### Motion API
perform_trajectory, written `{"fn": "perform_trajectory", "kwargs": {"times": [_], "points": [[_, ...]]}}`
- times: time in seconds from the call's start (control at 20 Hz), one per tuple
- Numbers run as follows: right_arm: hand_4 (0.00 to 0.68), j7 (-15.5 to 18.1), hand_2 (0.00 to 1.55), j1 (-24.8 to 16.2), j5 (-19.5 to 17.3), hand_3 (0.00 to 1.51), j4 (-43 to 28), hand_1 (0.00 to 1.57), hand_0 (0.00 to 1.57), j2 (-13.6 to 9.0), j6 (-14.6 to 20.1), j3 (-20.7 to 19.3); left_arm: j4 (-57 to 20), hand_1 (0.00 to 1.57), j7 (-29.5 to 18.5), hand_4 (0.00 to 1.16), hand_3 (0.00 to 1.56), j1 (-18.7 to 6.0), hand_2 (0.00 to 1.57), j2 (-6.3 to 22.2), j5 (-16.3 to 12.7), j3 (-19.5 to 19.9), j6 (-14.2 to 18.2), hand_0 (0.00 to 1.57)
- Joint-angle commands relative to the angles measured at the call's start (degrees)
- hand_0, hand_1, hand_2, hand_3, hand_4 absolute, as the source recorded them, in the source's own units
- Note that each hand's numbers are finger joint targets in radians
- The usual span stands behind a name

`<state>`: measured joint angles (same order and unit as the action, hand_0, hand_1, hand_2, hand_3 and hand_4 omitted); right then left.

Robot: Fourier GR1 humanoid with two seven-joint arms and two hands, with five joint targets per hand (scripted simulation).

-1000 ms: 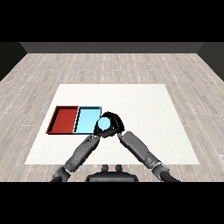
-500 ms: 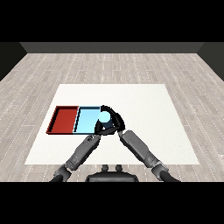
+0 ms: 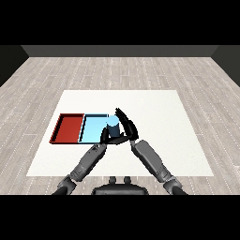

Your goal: Pick the blue can and put it in the blue box

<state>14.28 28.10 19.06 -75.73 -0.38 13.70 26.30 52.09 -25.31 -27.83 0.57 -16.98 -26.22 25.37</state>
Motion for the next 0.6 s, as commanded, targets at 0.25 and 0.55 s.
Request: {"fn": "perform_trajectory", "kwargs": {"times": [0.25, 0.55], "points": [[0.000, -5.27, 0.00, -10.56, -0.32, 0.00, -16.23, 0.00, 0.00, -4.52, -3.59, -3.91, 0.13, 1.57, -0.08, 1.13, 1.50, 2.32, 1.57, -0.25, 4.15, 1.76, -0.03, 1.57], [0.000, -3.84, 0.00, -19.03, 1.00, 0.00, -26.10, 0.00, 0.00, -7.93, -4.77, -8.23, 5.09, 1.57, 5.79, 1.13, 1.49, 2.27, 1.57, 0.88, 6.91, 1.62, 1.95, 1.57]]}}
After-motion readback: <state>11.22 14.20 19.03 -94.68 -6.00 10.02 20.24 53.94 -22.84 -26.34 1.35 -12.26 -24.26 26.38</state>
